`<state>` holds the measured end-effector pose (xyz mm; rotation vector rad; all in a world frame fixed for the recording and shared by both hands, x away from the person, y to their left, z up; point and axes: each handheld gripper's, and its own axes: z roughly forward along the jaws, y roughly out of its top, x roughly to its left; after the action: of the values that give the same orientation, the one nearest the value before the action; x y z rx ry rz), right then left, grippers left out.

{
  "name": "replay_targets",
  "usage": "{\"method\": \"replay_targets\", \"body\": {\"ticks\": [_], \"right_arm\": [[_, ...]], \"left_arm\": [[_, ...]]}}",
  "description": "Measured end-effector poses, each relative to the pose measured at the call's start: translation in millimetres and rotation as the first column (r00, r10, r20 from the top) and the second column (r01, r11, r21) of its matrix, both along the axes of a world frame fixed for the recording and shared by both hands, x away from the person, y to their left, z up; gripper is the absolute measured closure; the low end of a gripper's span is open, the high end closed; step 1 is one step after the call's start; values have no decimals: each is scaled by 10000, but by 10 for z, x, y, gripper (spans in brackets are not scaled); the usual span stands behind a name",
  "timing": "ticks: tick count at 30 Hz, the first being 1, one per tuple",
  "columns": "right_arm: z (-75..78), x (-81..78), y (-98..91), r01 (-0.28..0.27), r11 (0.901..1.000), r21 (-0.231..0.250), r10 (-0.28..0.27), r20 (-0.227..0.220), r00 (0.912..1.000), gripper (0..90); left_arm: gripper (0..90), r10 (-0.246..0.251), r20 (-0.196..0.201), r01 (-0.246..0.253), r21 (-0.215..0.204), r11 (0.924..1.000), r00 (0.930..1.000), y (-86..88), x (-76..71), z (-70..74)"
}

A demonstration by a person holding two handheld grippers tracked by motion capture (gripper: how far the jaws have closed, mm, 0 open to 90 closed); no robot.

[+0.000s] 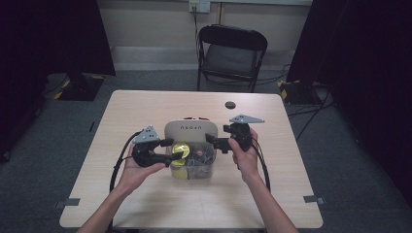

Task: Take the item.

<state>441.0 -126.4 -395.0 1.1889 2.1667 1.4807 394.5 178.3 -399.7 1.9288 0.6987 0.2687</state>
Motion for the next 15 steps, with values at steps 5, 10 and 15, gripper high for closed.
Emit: {"method": "replay_targets", "body": {"ticks": [5, 10, 15], "right_arm": [[-5, 2, -1, -9, 10000, 32, 9, -49, 10000, 123], [-3, -17, 8, 79, 10000, -56, -79, -2, 10000, 138], [-17, -24, 2, 98, 9999, -97, -98, -13, 10000, 139]], "left_arm": [[322, -63, -107, 66, 310, 9995, 9999, -69, 14, -73], [309, 100, -36, -98, 463, 9989, 9999, -118, -1, -119], [325, 59, 44, -61, 610, 9981, 10000, -135, 7, -137]]}}
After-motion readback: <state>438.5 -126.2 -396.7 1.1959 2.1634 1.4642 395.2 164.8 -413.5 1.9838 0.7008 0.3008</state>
